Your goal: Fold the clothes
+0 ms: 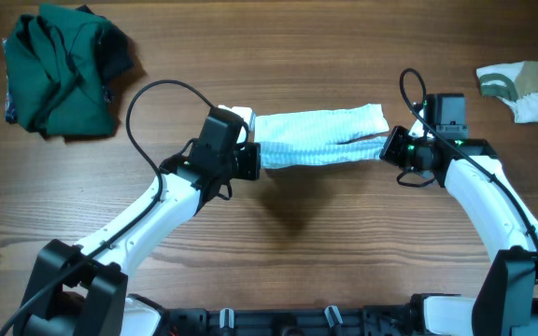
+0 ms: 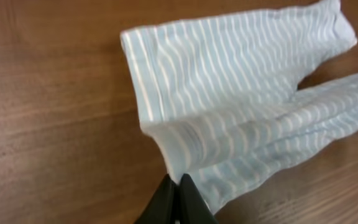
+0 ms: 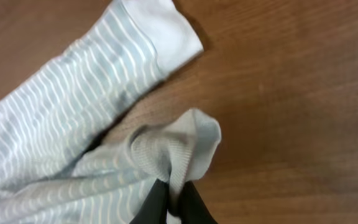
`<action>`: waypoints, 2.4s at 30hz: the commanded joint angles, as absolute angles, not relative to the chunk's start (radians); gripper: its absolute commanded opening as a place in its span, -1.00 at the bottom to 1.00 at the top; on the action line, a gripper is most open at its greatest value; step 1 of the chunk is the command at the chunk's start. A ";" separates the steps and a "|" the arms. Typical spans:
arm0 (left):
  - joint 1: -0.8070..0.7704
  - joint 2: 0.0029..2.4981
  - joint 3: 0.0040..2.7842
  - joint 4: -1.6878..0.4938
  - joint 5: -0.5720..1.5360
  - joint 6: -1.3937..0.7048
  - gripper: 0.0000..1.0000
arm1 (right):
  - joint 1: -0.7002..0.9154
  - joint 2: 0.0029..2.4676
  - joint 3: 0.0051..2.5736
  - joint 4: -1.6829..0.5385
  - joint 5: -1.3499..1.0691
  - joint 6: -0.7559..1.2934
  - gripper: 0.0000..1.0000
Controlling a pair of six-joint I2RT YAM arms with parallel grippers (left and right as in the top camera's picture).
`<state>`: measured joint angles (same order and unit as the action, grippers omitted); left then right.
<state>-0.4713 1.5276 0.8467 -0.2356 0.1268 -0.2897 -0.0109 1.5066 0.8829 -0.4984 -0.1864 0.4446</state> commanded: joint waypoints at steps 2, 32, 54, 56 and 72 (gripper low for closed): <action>-0.473 1.519 0.853 -0.196 0.065 -0.255 -0.92 | -0.007 1.488 0.881 -0.445 -0.184 0.474 -0.91; -0.473 1.652 0.853 0.008 -0.004 -0.239 -0.49 | 0.053 1.621 0.881 -0.273 -0.104 0.543 -0.91; -0.476 1.535 0.853 -0.399 0.442 -0.541 0.43 | 0.053 1.635 0.881 -0.277 -0.116 0.552 -0.91; -0.476 1.562 0.853 -0.376 0.442 -0.594 0.41 | 0.053 1.635 0.881 -0.277 -0.131 0.552 -0.91; -0.476 1.704 0.853 -0.244 0.442 -0.741 0.31 | 0.053 1.635 0.881 -0.297 -0.131 0.550 -0.92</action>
